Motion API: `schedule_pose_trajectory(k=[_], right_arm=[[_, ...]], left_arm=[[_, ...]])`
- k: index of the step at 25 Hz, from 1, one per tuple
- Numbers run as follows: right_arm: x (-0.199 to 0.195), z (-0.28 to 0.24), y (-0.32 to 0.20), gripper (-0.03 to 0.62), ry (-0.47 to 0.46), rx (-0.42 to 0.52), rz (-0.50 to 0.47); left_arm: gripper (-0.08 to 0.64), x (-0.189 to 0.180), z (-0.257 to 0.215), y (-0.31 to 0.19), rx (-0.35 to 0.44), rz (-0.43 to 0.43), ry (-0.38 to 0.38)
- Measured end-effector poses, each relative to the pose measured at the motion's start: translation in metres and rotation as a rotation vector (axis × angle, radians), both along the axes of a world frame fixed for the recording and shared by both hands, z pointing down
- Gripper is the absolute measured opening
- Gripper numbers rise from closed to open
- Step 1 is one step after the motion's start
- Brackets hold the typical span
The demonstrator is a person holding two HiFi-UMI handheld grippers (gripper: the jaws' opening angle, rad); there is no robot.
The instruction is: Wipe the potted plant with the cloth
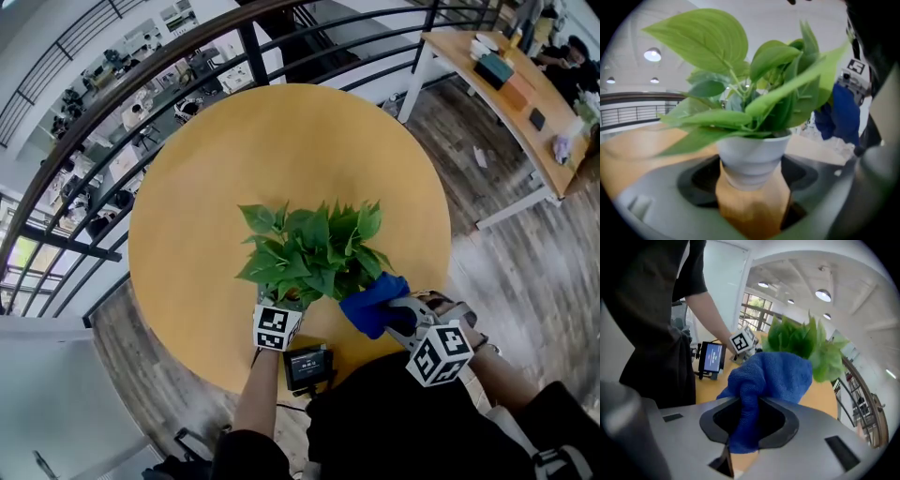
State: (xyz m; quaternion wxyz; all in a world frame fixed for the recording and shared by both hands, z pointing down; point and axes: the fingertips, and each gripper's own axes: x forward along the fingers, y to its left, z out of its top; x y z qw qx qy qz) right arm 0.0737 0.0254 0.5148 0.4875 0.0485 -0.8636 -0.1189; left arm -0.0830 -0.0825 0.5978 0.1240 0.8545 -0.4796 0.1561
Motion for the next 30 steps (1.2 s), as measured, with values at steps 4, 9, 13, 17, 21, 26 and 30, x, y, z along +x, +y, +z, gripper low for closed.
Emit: schedule_pose_trajectory(k=[4,9,13,17,21,26,30], right_arm=[[0.038,0.040,0.002,0.103,0.092,-0.090,0.099],[0.072,0.007,-0.045,0.103,-0.006,-0.060,0.329],[0.070,-0.079,-0.095,0.102,-0.211,0.120,0.432],[0.033,-0.157,-0.111,0.101,-0.352,0.264,0.375],[-0.009,-0.152,-0.113,0.103,-0.253,0.349,0.257],[0.004,-0.078,-0.133,0.103,-0.053,0.336,0.281],[0.045,-0.036,-0.138,0.103,0.019,0.232,0.387]], left_arm=[[0.396,0.001,0.000,0.001,0.002,0.000,0.001],[0.396,0.001,0.001,0.001,0.001,-0.001,0.001],[0.397,0.001,0.001,0.001,0.001,-0.001,0.000],[0.396,0.000,0.001,0.001,0.001,-0.002,-0.002],[0.396,0.002,0.001,0.002,0.001,-0.002,0.000],[0.396,0.000,0.000,0.003,0.000,0.002,-0.001],[0.396,0.000,0.000,0.004,-0.001,0.002,-0.001]])
